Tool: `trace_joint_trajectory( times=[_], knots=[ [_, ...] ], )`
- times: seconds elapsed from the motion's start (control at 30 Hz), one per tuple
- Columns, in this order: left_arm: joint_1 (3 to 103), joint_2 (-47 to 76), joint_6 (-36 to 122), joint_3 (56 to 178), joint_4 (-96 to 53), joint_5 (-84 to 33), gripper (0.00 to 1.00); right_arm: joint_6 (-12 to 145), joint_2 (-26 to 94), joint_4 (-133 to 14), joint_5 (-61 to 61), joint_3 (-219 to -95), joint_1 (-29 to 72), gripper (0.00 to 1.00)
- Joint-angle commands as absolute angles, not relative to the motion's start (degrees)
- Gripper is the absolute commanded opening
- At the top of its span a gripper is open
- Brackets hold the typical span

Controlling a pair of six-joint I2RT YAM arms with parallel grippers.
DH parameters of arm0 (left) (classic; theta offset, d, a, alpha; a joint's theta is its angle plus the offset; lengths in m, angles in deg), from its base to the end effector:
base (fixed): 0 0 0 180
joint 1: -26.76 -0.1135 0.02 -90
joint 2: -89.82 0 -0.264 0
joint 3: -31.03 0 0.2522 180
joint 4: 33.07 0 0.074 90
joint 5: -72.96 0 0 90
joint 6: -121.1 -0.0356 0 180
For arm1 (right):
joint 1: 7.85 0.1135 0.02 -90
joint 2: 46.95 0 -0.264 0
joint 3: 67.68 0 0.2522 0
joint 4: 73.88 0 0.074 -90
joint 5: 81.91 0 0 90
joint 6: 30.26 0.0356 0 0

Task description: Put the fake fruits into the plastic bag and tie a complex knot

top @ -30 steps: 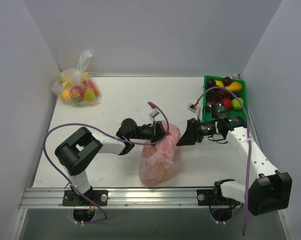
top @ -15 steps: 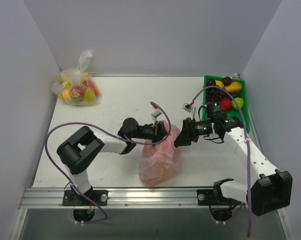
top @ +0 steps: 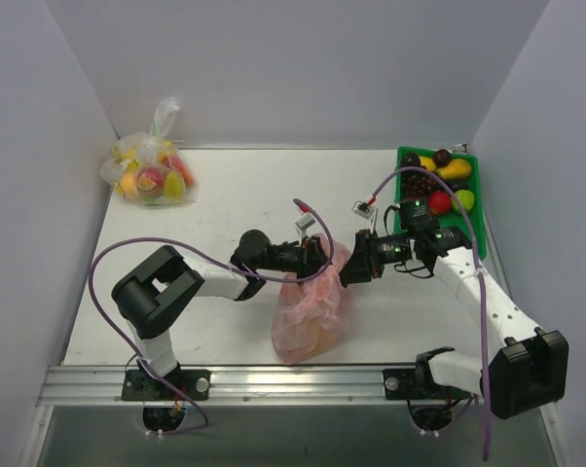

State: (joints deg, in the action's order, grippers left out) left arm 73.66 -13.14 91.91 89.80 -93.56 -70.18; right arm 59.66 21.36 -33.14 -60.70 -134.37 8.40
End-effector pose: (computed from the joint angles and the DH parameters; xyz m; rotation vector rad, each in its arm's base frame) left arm 0.2194 -0.2762 0.2217 0.8092 1.6048 -2.0518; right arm 0.2199 0.0987 0.2931 -0.9034 1.9390 1.5150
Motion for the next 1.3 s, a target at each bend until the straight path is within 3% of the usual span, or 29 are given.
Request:
trace_joint_trajectory(
  times=[0.0,0.3,0.53,0.6,0.73,1.17,1.27],
  knots=[
    [73.26,-10.73,90.51,88.47,-101.05,-74.16,0.37,61.06,21.69,-34.98,-62.22,-134.80,7.97,0.22],
    [71.85,-10.03,90.77,87.33,-100.96,-75.22,0.55,60.71,21.34,-34.80,-62.05,-134.62,7.62,0.20],
    [71.85,-8.10,91.30,86.19,-100.96,-75.40,0.61,60.18,21.42,-34.54,-62.22,-134.62,7.01,0.20],
    [71.85,-7.39,91.30,86.10,-100.78,-75.48,0.68,60.09,21.25,-34.63,-61.96,-134.09,7.09,0.22],
    [71.85,-7.48,91.13,86.54,-100.60,-75.48,0.69,56.58,20.64,-34.10,-60.38,-132.69,7.09,0.25],
    [72.03,-9.50,89.11,86.45,-100.78,-75.75,0.65,55.08,15.73,-32.69,-50.19,-132.68,6.92,0.19],
    [72.03,-9.94,89.02,86.62,-100.78,-75.57,0.64,56.04,12.74,-32.35,-49.39,-132.42,6.83,0.32]
  ],
)
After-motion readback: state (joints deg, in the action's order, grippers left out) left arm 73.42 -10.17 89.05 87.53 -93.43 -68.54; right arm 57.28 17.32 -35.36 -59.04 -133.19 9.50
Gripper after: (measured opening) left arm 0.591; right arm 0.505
